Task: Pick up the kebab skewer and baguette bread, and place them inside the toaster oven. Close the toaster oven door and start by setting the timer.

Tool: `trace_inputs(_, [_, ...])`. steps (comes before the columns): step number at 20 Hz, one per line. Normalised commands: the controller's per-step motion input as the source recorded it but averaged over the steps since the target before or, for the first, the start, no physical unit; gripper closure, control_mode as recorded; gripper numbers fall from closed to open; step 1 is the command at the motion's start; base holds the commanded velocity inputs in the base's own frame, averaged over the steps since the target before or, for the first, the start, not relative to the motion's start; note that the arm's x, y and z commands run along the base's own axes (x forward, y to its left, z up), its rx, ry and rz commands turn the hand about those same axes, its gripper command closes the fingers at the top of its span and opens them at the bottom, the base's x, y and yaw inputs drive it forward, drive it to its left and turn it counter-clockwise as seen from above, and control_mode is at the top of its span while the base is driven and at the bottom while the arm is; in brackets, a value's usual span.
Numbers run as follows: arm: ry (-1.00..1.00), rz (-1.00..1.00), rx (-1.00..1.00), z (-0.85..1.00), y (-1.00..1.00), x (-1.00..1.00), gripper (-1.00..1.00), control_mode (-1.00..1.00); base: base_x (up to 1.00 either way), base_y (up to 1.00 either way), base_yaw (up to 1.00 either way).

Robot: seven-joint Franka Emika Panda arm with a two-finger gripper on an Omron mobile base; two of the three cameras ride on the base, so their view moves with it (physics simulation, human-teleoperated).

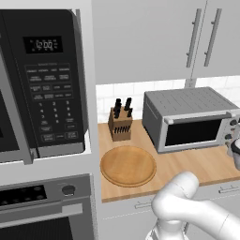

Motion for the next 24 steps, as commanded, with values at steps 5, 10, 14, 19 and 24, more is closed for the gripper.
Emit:
trace_inputs(5, [0.00,0.00,0.01,-0.17,-0.11,0.09,-1.00,-1.00,0.00,0.00,0.00])
trace_inputs(10, [0.00,0.00,0.00,-0.17,-0.01,0.01,-1.00,-1.00,0.00,0.00,0.00])
trace_inputs(14, [0.00,0.00,0.01,-0.18,0.00,0.02,-1.00,-1.00,0.00,0.00,0.00])
trace_inputs(19, [0.00,0.00,0.01,-0.10,0.00,0.20,-1.00,-1.00,0.00,0.00,0.00])
trace_inputs(24, [0.00,0.00,0.00,0.00,0.00,0.20,-1.00,-1.00,0.00,0.00,0.00])
